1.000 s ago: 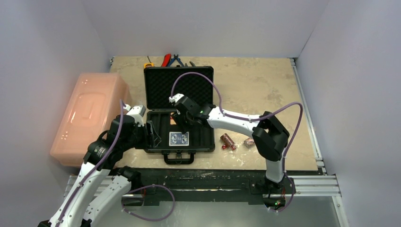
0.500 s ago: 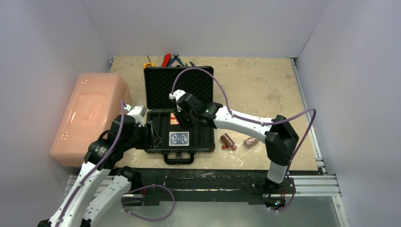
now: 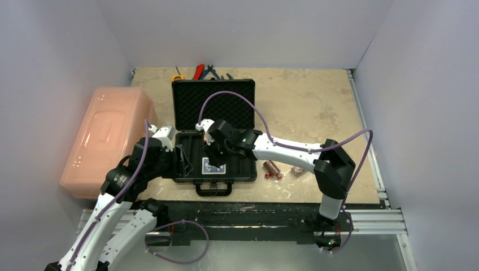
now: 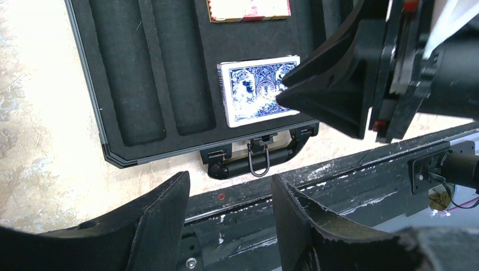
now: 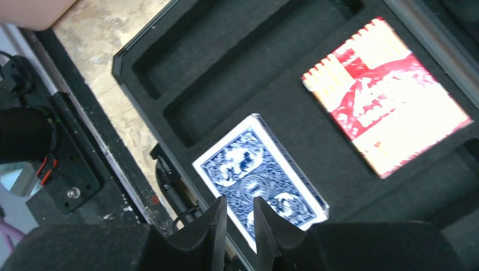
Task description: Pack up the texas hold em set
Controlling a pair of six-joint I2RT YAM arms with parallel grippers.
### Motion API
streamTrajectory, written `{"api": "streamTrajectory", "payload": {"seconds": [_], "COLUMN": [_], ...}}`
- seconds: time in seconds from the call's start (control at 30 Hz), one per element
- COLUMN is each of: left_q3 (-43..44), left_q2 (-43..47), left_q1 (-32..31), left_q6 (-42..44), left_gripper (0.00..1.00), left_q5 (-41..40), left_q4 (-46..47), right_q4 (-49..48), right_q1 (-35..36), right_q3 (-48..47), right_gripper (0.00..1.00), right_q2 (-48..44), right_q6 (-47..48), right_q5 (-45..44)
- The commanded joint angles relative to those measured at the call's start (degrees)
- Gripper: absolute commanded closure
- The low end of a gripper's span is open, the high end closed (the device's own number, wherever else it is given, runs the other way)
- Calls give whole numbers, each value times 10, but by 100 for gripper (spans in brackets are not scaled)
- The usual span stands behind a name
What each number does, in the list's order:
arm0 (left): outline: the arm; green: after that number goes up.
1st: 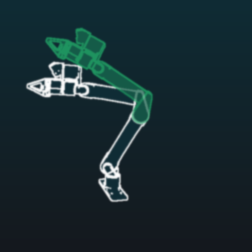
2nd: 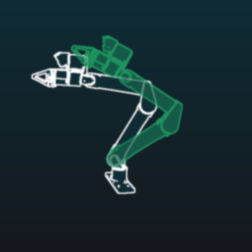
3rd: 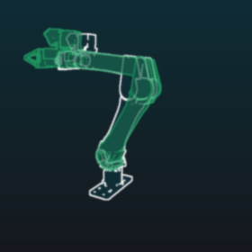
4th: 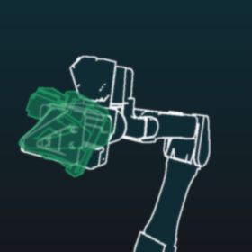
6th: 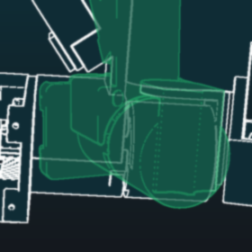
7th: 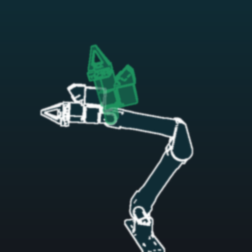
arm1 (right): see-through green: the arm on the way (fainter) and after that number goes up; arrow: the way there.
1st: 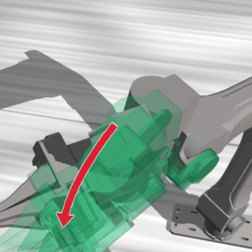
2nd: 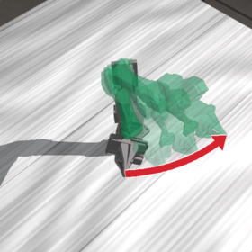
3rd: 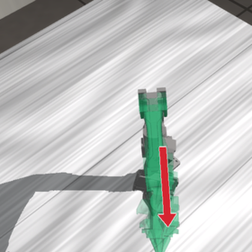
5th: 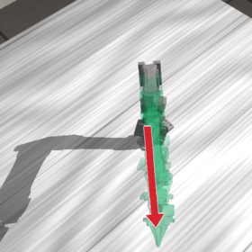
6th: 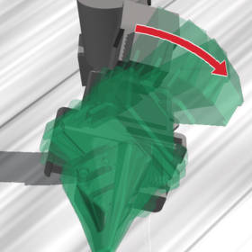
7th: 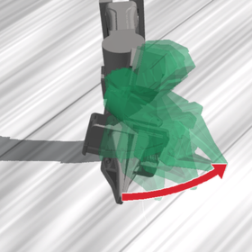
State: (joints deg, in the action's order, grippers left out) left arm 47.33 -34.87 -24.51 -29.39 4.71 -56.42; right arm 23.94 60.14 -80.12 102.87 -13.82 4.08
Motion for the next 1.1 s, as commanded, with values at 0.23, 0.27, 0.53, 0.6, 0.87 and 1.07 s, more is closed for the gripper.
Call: {"api": "streamTrajectory", "payload": {"seconds": [0.23, 0.27, 0.53, 0.6, 0.87, 1.07], "left_q3": [1, 1, 1, 1, 1, 2], "left_q2": [-1, -1, -1, -2, -5, -7], "left_q1": [-4, -4, -4, -4, -4, -4], "left_q6": [3, 3, 1, 1, 2, 2], "left_gripper": [46, 46, 46, 46, 46, 46], "left_q5": [-5, -6, -8, -8, -7, -7], "left_q4": [16, 16, 15, 15, 15, 15], "right_q4": [-19, -19, -19, -12, -10, -4], "right_q1": [9, 9, 9, 9, 9, 9], "right_q3": [18, 24, 43, 32, -2, -20], "right_gripper": [75, 75, 76, 76, 75, 75], "right_q2": [47, 50, 56, 56, 27, 28], "right_q6": [16, 16, 25, 28, 40, 46], "right_q5": [24, 25, 25, 23, 20, 24]}}
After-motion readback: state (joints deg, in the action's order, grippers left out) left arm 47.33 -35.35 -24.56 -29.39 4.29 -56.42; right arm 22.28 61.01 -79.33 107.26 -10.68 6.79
